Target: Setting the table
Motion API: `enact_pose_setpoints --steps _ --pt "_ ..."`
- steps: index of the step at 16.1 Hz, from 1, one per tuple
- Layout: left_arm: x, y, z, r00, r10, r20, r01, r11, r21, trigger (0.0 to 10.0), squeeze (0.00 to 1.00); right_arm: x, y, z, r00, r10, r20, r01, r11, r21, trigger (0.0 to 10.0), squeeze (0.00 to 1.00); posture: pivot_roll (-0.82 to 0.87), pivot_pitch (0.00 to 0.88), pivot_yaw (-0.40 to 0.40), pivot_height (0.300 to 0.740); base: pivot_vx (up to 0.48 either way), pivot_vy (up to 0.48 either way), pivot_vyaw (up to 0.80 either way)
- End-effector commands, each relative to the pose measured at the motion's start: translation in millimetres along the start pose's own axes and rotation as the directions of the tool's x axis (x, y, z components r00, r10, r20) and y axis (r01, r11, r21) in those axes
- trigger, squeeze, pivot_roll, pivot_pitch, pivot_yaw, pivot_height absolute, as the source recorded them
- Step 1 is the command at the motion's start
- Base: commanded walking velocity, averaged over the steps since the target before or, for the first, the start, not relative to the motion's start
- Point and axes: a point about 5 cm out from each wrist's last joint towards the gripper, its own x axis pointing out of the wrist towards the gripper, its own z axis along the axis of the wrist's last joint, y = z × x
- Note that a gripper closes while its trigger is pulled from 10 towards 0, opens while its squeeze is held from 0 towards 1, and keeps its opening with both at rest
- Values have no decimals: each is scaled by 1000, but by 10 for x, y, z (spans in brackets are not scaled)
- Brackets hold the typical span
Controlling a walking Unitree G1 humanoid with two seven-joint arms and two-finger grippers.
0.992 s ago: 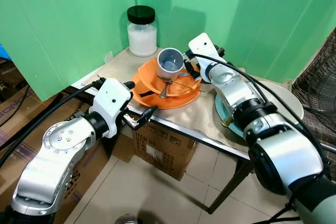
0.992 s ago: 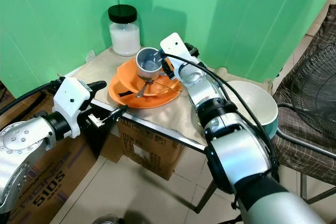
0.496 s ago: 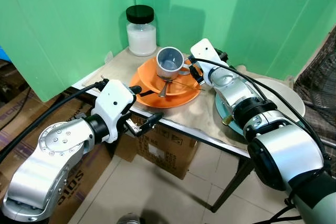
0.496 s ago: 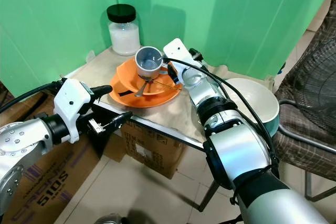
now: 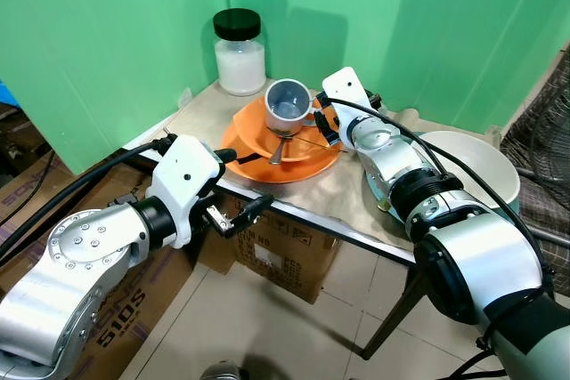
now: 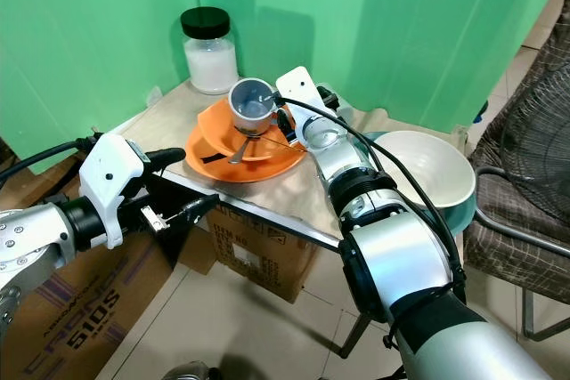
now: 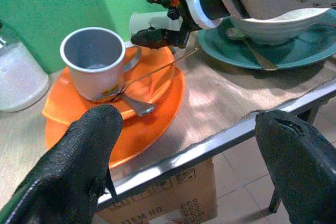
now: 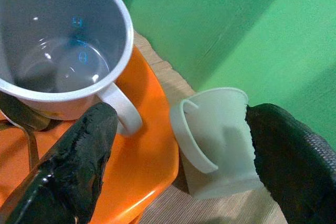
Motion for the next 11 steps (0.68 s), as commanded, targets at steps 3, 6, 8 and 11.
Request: enact_pose_setpoints --steps 3,6,8,11 --pt "-64 5 35 1000 17 -13 -17 1000 10 10000 0 6 -12 52 999 -52 8 53 991 -120 10000 0 221 48 16 740 0 0 0" --pt "-75 -2 27 1000 20 -23 -19 1000 10 10000 0 4 -10 10 997 -70 -17 65 977 -202 10000 0 224 47 15 740 0 0 0" --pt "-78 -7 13 999 24 -32 -24 1000 8 10000 0 -4 -90 -55 990 -133 -45 123 976 -181 10000 0 226 41 15 740 0 0 0" --pt "-76 1 18 999 30 -33 -30 1000 9 10000 0 -14 -189 -88 979 -194 -56 185 972 -143 10000 0 228 36 16 740 0 0 0"
